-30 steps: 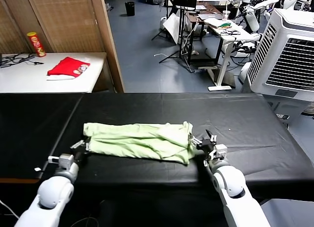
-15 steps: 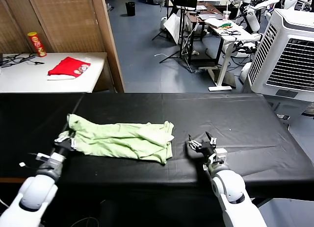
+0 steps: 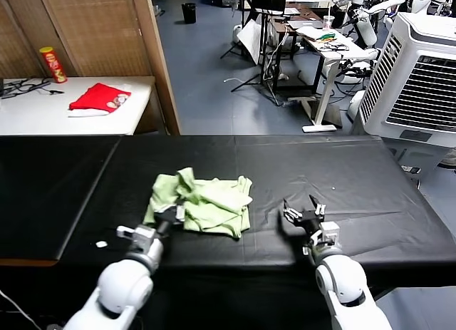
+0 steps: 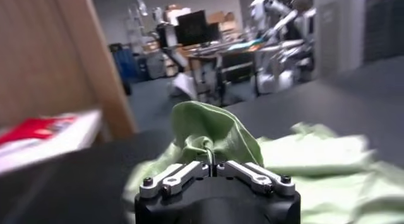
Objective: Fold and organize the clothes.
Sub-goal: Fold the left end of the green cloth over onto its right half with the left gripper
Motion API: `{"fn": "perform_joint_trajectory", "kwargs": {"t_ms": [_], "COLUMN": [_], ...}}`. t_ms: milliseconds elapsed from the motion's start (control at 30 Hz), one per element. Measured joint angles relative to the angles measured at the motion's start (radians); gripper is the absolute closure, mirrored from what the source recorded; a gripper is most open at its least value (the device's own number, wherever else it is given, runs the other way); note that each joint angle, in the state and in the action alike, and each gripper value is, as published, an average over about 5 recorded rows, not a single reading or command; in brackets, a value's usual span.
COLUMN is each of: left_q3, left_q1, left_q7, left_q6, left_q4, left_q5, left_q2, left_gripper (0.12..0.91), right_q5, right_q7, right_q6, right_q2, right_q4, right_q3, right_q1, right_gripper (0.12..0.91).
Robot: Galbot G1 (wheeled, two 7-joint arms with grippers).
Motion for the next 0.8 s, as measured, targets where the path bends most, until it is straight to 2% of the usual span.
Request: {"fn": "perform_joint_trajectory", "kwargs": {"t_ms": [267, 433, 500, 633, 800], "left_q3": [0.066, 0.074, 0.078, 0.087, 0.09], "left_q1": [-0.06, -0.063, -0.066, -0.077, -0.072], "left_q7": [-0.005, -0.008, -0.004, -0.001, 0.024], "left_q6": [-0.002, -0.004, -0.008, -0.016, -0.043], "left_q4": [0.05, 0.067, 0.072, 0.085, 0.075], "left_q5": [0.005, 0.025, 0.027, 0.009, -0.061], "left_q2": [-0.077, -0.094, -0.103, -0.135, -0.188], "left_gripper": [0.88, 0.879, 0.853, 0.68, 0.396], "right_q5": [-0.008, 0.006, 0.022, 0.058, 0.082], "right_q7": [-0.012, -0.025, -0.029, -0.036, -0.06], "right_q6": [-0.001, -0.001, -0.002, -0.003, -0.004], "right_q2": [0.006, -0.01, -0.022, -0.057, -0.085], "right_q4": [0.016, 0.026, 0.031, 0.037, 0.036], "right_q3": [-0.013, -0.024, -0.024, -0.028, -0.054], "right_q1": [-0.009, -0.004, -0.001, 0.007, 0.024], "right_gripper": [0.227, 0.227, 0.227, 0.227, 0.227]}}
